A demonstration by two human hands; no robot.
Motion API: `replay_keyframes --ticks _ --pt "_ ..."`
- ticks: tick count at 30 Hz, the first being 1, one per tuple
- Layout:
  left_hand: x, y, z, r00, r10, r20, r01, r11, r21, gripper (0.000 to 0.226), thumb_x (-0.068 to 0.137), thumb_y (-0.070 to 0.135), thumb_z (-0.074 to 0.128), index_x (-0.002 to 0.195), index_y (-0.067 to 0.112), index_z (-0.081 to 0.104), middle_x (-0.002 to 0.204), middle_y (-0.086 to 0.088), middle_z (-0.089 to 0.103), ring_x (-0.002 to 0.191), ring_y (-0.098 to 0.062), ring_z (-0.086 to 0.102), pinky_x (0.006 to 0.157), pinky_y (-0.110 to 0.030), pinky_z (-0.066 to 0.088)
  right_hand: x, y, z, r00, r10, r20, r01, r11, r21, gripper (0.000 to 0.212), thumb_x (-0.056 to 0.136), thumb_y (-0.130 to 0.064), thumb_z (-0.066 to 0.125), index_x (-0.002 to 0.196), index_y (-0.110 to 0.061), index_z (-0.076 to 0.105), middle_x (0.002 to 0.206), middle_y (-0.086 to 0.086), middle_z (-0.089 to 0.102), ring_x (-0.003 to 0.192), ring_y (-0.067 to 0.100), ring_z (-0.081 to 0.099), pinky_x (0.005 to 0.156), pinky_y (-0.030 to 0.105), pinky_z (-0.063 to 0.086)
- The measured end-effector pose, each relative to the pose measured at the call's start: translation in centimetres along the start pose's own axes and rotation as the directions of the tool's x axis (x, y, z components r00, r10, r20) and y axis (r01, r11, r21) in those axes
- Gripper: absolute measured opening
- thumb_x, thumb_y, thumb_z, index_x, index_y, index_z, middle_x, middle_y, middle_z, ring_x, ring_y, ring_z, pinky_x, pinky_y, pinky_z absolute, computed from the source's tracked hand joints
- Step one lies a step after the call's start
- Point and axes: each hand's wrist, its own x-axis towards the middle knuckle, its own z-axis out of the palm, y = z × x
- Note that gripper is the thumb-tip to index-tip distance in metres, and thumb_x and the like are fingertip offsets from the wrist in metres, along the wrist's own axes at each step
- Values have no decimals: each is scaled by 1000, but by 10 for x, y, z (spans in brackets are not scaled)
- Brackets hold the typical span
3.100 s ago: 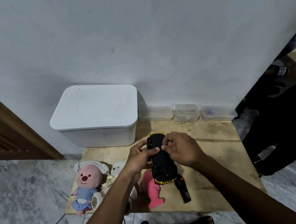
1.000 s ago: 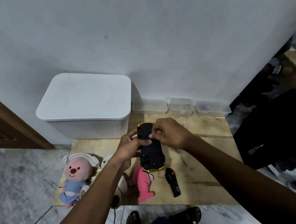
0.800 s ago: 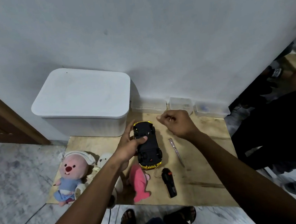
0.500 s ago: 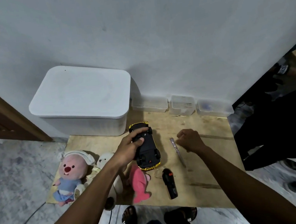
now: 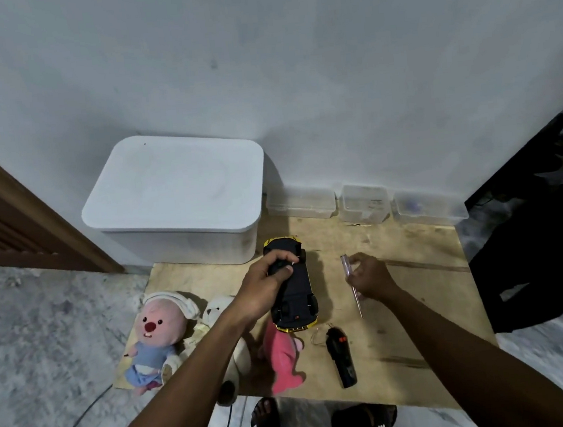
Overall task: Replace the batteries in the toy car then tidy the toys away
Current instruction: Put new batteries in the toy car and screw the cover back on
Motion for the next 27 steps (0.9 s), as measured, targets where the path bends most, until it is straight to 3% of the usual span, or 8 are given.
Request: replay_keyframes --ticks 4,8,12,18,22,27 --pt "-4 0 3 999 49 14 -49 998 31 17 96 8 61 91 22 68 88 7 66 74 0 61 65 -17 49 -26 -52 -40 993 -90 -77 114 900 421 51 85 3 67 131 -17 55 90 22 63 73 28 66 55 35 60" --pt "-9 -1 6 993 113 23 -115 991 67 8 94 9 64 94 16 67 86 18 65 76 1 60 68 -16 50 -58 -107 -76 957 -210 -201 290 697 656 67 87 8 64 139 -29 46 93 18 62 80 30 70 63 43 62" --pt "-13 2 9 989 139 51 -143 987 77 9 95 8 63 93 17 66 77 30 63 73 6 60 66 -15 50 -90 -143 -90 901 -340 -268 428 608 669 67 88 10 63 139 -29 42 102 24 60 82 35 69 68 46 62" --pt "-17 7 12 985 158 67 -161 986 42 3 95 11 64 95 14 66 88 9 64 76 0 59 66 -15 48 -105 -158 -75 856 -401 -325 513 594 620 65 85 14 62 132 -26 44 98 22 61 73 31 63 68 43 61" --pt "-17 9 10 985 154 76 -157 987 36 4 95 12 64 95 16 66 89 7 65 76 -2 59 68 -18 49 -105 -158 -71 846 -410 -341 532 608 589 66 85 13 62 134 -28 44 96 17 61 77 40 64 70 42 61" --pt "-16 9 7 987 143 71 -147 988 41 8 95 14 65 92 21 67 91 6 65 82 -10 60 74 -28 51 -105 -158 -68 839 -433 -329 542 621 567 68 86 11 63 135 -31 44 94 14 61 80 40 64 71 45 62"
